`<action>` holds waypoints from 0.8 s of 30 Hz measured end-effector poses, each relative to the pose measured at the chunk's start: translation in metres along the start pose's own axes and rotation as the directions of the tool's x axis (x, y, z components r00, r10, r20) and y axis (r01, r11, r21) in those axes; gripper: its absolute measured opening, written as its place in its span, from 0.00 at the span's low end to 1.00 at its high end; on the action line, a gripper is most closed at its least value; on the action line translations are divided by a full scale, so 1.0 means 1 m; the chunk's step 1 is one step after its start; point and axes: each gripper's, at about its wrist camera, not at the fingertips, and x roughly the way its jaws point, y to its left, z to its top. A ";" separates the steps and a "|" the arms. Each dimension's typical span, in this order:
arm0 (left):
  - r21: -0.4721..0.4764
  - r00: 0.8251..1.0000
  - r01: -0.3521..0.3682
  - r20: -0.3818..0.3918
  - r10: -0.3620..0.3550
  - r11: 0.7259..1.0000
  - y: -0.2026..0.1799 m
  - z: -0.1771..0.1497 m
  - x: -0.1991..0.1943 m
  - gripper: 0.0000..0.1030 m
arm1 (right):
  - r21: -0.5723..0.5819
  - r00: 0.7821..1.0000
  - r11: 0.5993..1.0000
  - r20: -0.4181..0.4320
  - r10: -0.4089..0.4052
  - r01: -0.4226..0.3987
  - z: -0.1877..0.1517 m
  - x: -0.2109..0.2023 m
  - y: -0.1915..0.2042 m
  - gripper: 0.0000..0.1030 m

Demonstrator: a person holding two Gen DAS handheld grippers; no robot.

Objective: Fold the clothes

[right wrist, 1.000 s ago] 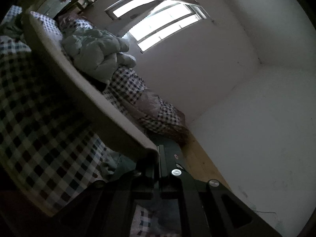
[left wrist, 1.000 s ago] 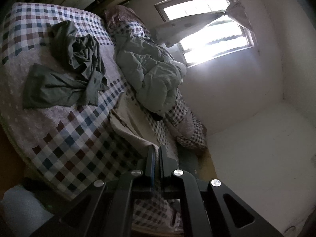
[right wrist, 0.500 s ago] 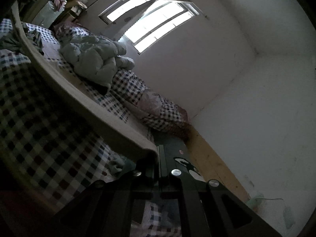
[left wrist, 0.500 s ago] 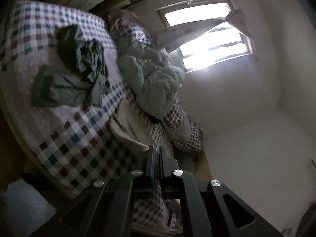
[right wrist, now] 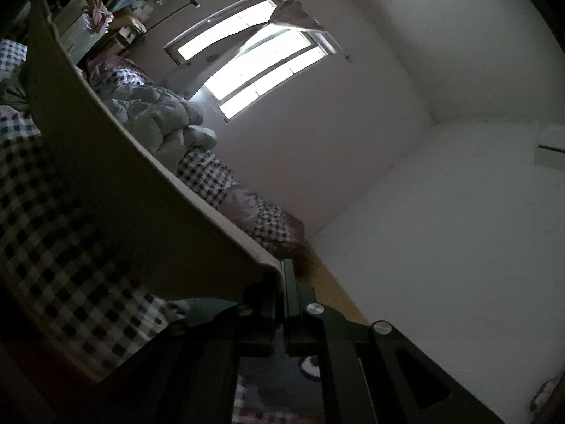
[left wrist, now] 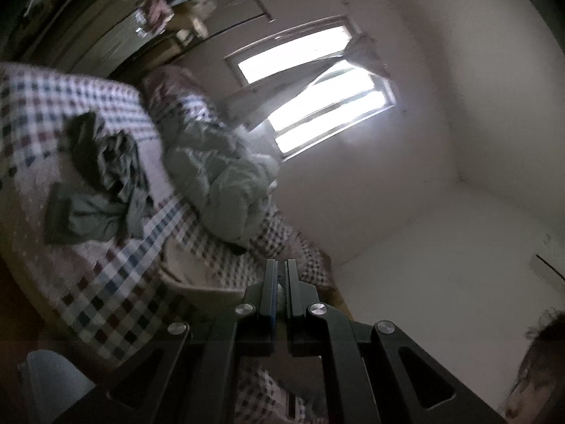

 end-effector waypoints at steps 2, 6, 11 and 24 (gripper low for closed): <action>0.005 1.000 0.003 -0.002 -0.003 1.000 -0.004 0.003 0.003 0.02 | 0.014 1.000 1.000 0.006 -0.009 0.009 0.004 -0.005 -0.006 0.00; 0.008 0.999 -0.018 -0.031 0.018 1.000 -0.005 0.009 0.024 0.02 | 0.033 1.000 0.999 -0.014 0.000 0.000 0.003 0.004 -0.007 0.00; 0.016 0.995 -0.064 -0.069 0.065 0.998 -0.006 0.017 0.068 0.02 | 0.034 0.997 0.998 -0.058 0.048 -0.046 0.002 0.030 0.000 0.00; 0.024 0.981 -0.143 -0.128 0.145 0.989 -0.009 0.046 0.169 0.02 | 0.025 0.982 0.992 -0.143 0.127 -0.124 0.009 0.106 0.000 0.00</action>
